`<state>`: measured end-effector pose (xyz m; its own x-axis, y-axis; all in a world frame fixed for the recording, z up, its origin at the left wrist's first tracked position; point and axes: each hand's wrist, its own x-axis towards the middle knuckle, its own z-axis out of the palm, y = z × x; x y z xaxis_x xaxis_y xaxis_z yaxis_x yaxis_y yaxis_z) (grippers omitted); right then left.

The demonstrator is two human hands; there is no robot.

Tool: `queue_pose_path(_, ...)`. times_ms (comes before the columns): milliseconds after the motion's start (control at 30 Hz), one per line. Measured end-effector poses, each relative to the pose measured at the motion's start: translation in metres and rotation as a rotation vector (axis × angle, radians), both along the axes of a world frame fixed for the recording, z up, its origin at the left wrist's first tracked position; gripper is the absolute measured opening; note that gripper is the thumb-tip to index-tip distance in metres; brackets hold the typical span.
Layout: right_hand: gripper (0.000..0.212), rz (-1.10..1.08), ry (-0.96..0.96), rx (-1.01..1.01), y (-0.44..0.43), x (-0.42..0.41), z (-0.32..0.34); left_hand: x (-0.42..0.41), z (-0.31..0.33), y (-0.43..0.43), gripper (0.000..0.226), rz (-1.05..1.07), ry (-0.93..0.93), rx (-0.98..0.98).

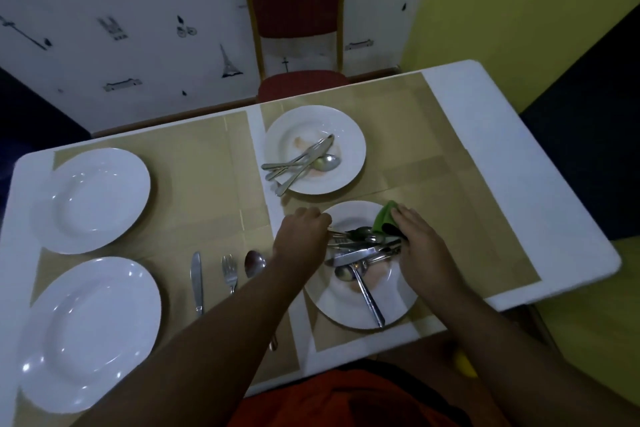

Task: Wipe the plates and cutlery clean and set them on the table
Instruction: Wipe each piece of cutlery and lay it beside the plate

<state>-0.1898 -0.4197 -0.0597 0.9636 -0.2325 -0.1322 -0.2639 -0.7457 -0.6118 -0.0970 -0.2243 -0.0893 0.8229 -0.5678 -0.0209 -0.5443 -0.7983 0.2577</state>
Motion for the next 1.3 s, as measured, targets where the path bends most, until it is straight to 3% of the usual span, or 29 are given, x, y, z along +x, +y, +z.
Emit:
queue_pose_path(200,0.059,-0.052,0.032,0.003,0.005,-0.003,-0.001,0.016,-0.008,0.004,0.021,-0.042,0.033,0.096)
queue_pose_path(333,0.063,-0.066,0.034,0.022,0.011,-0.004,0.000,0.023,-0.001,0.007,0.018,0.003,0.160,0.069)
queue_pose_path(567,0.066,-0.017,-0.054,0.054,0.030,-0.006,0.008,0.019,0.027,0.016,0.006,0.139,0.680,-0.087)
queue_pose_path(700,0.066,0.205,-0.088,0.094,0.049,-0.012,0.007,0.000,0.034,0.022,0.020,0.260,1.109,-0.378)
queue_pose_path(767,0.066,0.284,-0.090,0.055,0.051,-0.016,0.000,-0.011,0.034,0.026,0.024,0.311,1.232,-0.533)
queue_pose_path(967,0.070,0.115,0.007,0.016,0.013,-0.014,-0.005,-0.039,0.035,0.037,0.024,0.494,1.313,-0.686)
queue_pose_path(1133,0.064,-0.122,-0.129,0.090,0.017,-0.007,0.011,-0.049,0.041,0.038,0.021,0.419,1.105,-0.540)
queue_pose_path(1200,0.067,-0.091,-0.176,0.122,0.028,-0.010,0.016,-0.050,0.044,0.037,0.019,0.378,1.070,-0.500)
queue_pose_path(1300,0.072,0.150,-0.192,0.061,0.046,-0.018,0.015,-0.051,0.048,0.034,0.017,0.339,1.062,-0.463)
